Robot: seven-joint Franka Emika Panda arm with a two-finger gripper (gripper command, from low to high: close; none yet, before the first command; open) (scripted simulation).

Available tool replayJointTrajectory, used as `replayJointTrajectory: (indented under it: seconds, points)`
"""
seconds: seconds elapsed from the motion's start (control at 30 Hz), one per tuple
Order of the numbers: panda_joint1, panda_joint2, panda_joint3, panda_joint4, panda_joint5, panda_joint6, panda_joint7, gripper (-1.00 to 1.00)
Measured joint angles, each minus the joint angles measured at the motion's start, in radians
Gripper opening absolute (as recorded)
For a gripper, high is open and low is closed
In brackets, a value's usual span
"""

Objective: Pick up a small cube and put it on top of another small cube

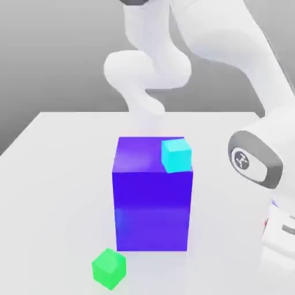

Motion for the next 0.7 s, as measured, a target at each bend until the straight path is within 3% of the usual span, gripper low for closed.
replayJointTrajectory:
  seconds: [0.7]
  points:
    - [-0.409, 0.018, 0.169, -0.023, 0.015, -0.131, -0.994, -1.00]
